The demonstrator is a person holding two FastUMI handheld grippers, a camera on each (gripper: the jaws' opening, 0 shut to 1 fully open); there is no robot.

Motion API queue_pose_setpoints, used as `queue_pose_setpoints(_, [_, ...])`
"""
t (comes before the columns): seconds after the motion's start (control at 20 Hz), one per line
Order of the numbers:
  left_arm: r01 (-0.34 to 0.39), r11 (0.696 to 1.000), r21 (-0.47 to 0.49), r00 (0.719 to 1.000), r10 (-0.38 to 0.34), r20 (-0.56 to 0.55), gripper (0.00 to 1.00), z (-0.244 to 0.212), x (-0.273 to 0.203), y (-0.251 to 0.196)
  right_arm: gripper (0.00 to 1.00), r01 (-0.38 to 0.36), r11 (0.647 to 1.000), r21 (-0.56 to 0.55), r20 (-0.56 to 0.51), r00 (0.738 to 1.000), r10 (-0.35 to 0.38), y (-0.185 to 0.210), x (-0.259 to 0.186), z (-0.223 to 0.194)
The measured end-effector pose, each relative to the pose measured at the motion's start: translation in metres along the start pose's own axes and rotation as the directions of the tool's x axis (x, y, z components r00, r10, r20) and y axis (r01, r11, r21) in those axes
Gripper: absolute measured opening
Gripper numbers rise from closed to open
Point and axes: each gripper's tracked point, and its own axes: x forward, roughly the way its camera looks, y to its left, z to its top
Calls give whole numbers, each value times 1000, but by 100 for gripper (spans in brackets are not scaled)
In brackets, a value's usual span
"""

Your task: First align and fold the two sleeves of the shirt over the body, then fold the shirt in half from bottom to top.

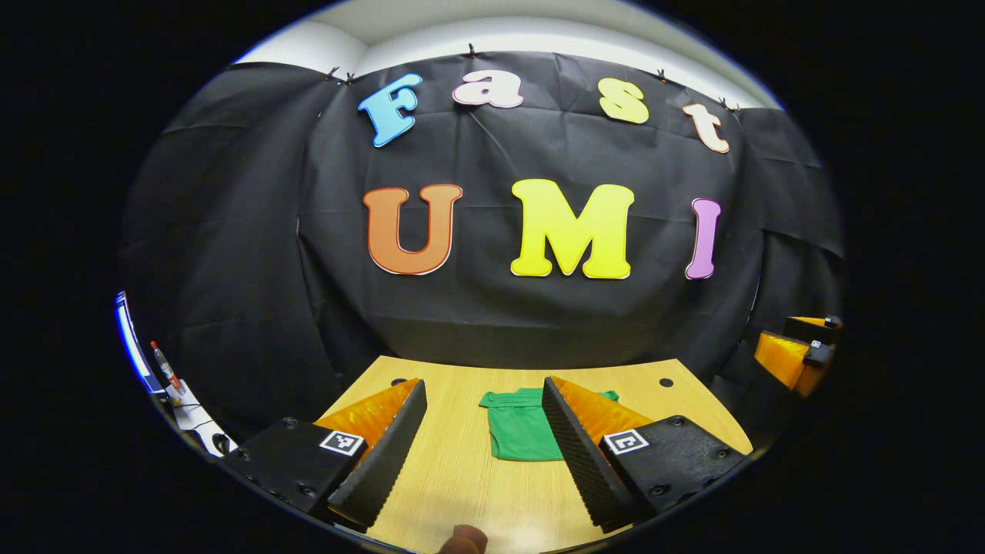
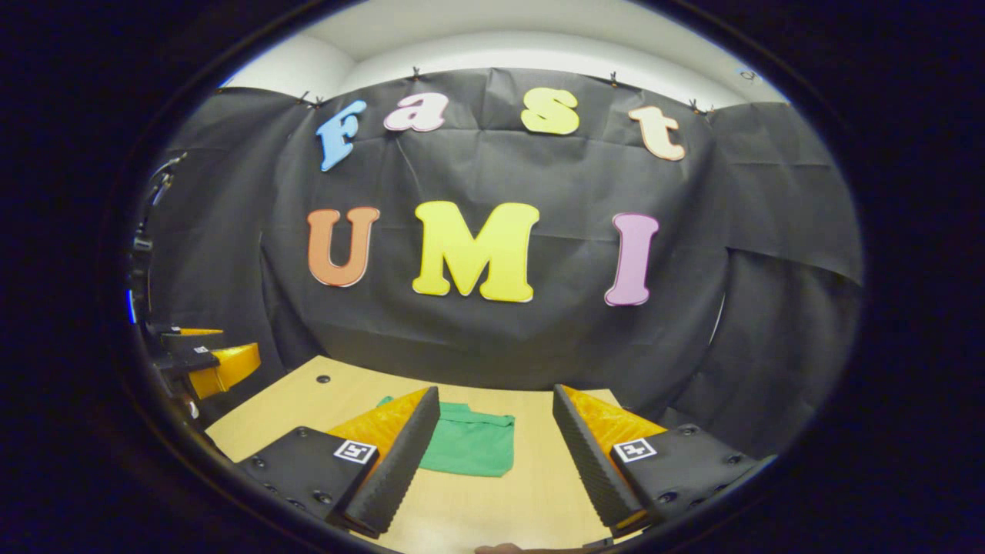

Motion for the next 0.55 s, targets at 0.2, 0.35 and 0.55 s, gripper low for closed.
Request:
queue_pose_setpoints(0.2, [5, 1000, -8, 999, -5, 48, 97, -6, -14, -9, 94, -46, 999, 16, 59, 997, 45, 21, -16, 9])
queue_pose_setpoints(0.35, [25, 1000, -16, 998, -24, 59, 97, -8, -17, -14, 95, -86, 996, 6, 21, 996, 86, 36, -18, -5])
queue_pose_setpoints(0.55, [30, 999, -17, 998, -29, 51, 98, -12, -16, -15, 95, -101, 995, 8, -19, 995, 101, 44, -12, -13])
